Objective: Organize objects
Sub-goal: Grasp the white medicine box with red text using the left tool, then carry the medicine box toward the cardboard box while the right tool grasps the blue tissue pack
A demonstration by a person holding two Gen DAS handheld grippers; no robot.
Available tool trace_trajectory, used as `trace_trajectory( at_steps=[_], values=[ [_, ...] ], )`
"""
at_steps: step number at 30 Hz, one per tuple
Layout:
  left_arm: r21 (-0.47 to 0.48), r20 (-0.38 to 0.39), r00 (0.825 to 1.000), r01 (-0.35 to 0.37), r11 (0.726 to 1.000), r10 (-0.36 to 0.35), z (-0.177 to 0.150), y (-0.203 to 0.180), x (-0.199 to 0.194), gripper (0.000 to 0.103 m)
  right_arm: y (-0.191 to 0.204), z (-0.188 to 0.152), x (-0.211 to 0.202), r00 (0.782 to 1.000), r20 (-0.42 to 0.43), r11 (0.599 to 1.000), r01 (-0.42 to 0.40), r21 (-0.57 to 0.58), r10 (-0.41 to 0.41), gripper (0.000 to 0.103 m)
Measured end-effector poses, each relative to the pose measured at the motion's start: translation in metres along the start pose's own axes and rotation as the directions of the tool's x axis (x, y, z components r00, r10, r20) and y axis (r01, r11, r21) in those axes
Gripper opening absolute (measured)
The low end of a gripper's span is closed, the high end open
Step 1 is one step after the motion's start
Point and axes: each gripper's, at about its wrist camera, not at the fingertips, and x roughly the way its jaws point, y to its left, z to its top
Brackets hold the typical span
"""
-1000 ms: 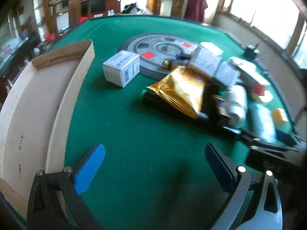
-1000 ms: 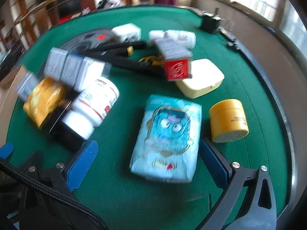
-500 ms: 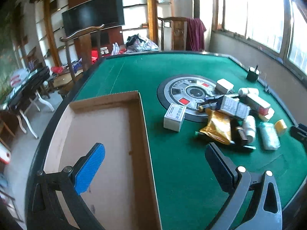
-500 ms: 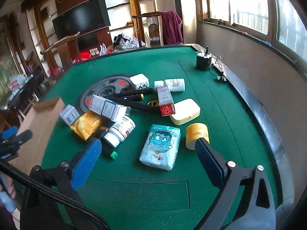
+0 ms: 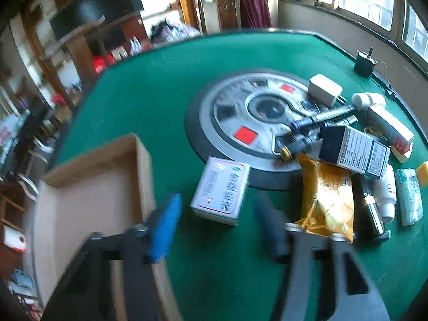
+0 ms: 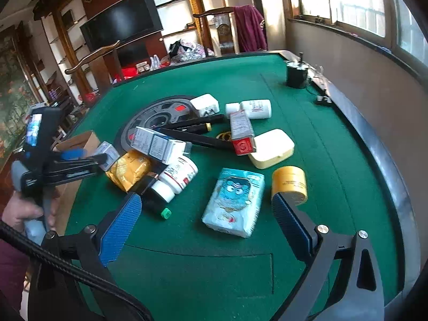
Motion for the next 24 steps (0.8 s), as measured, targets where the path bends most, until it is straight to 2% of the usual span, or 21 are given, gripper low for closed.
trace_trajectory(
  at_steps=[1, 4, 6, 10, 16, 19, 20, 22, 24],
  values=[
    [-0.006, -0.016, 1.0, 0.005, 1.0, -0.005, 0.0, -0.002, 0.003, 0.031, 0.001, 0.002, 0.003, 1.0, -0.006, 1.0, -0.01, -0.001, 0.01, 0.099],
    [0.0, -0.012, 0.999, -0.031, 1.0, 0.031, -0.004, -0.011, 0.003, 0.029, 0.003, 0.011, 0.01, 0.998, -0.025, 0.998, -0.065, -0.001, 0.065, 0.099],
    [-0.006, 0.0, 1.0, -0.029, 1.0, 0.029, -0.007, -0.012, -0.004, 0.029, 0.004, 0.019, 0.015, 0.995, -0.041, 0.995, -0.096, 0.002, 0.096, 0.099],
    [-0.066, 0.046, 0.999, 0.032, 0.997, -0.029, -0.015, -0.002, -0.03, 0.029, 0.015, 0.033, 0.024, 0.991, -0.06, 0.991, -0.125, -0.041, 0.122, 0.099],
    [-0.135, 0.14, 0.985, 0.115, 0.984, -0.096, -0.039, 0.024, -0.082, 0.029, 0.065, 0.046, 0.061, 0.983, -0.16, 0.962, -0.125, -0.241, 0.087, 0.097],
    [-0.161, 0.16, 0.981, 0.134, 0.978, -0.108, -0.052, 0.042, -0.103, 0.029, 0.085, 0.043, 0.065, 0.962, -0.22, 0.942, -0.215, -0.257, 0.16, 0.094],
    [-0.163, 0.168, 0.98, 0.131, 0.978, -0.103, -0.056, 0.047, -0.108, 0.029, 0.087, 0.044, 0.062, 0.962, -0.222, 0.944, -0.213, -0.254, 0.157, 0.094],
    [-0.159, 0.18, 0.98, 0.116, 0.98, -0.087, -0.064, 0.054, -0.117, 0.029, 0.078, 0.047, 0.054, 0.976, -0.188, 0.961, -0.149, -0.233, 0.105, 0.094],
    [-0.152, 0.184, 0.98, 0.102, 0.983, -0.074, -0.069, 0.056, -0.118, 0.029, 0.063, 0.049, 0.047, 0.981, -0.179, 0.973, -0.108, -0.206, 0.071, 0.092]
  ],
)
